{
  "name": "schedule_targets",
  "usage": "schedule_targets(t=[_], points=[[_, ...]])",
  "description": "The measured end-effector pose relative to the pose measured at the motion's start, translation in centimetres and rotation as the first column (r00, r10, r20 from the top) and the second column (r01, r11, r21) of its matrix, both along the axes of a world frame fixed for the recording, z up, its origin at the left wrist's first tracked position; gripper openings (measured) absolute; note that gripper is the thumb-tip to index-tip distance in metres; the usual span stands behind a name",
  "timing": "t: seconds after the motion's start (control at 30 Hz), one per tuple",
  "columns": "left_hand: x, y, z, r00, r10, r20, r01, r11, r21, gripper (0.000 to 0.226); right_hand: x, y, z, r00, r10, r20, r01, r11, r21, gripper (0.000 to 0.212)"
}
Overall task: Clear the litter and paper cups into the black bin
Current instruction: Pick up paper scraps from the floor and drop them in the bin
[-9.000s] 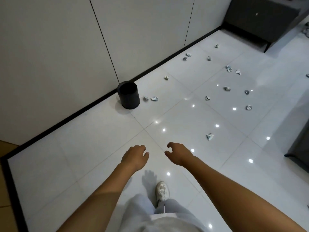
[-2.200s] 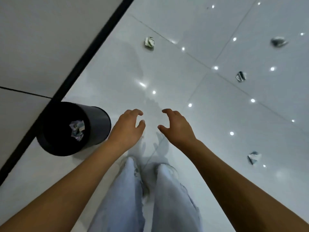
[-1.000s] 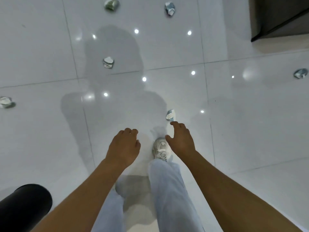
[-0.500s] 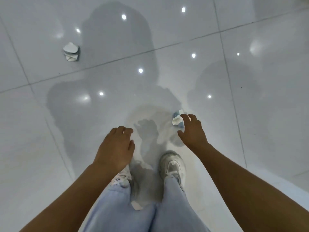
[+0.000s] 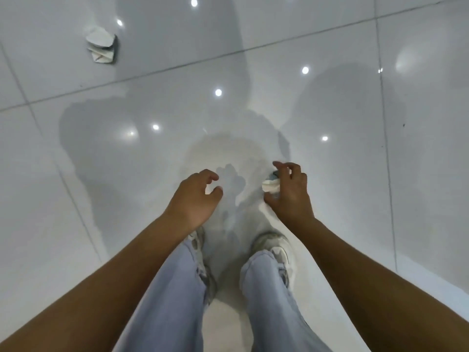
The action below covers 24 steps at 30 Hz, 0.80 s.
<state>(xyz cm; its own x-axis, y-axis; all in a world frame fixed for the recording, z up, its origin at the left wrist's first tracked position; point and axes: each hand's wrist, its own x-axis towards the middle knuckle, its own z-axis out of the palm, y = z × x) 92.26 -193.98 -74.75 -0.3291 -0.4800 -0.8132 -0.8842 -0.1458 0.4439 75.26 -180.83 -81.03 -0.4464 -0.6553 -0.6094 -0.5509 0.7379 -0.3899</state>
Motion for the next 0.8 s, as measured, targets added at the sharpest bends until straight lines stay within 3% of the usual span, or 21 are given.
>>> schedule_targets(t=[0.2, 0.4, 0.63, 0.8], points=[[-0.5, 0.1, 8.9, 0.97, 0.245, 0.007, -0.243, 0.959, 0.149, 0.036, 5.6, -3.7, 11.5, 0.97, 0.14, 0.201, -0.113, 0.984, -0.138, 0.087], [1.7, -1.8, 19.4, 0.908, 0.41, -0.084, -0.384, 0.896, 0.222, 0.032, 9.6, -7.7, 23.8, 0.916, 0.332, 0.225, -0.293, 0.937, -0.19, 0.095], [7.1, -6.2, 27.7, 0.875, 0.483, -0.031, -0.483, 0.876, 0.003, 0.032, 11.5, -13.9, 33.3, 0.859, 0.469, 0.208, -0.45, 0.883, -0.13, 0.089], [11.7, -11.2, 31.2, 0.903, 0.429, -0.025, -0.428, 0.893, -0.138, 0.029, 11.7, -20.4, 37.1, 0.847, 0.518, 0.115, -0.513, 0.855, -0.075, 0.079]])
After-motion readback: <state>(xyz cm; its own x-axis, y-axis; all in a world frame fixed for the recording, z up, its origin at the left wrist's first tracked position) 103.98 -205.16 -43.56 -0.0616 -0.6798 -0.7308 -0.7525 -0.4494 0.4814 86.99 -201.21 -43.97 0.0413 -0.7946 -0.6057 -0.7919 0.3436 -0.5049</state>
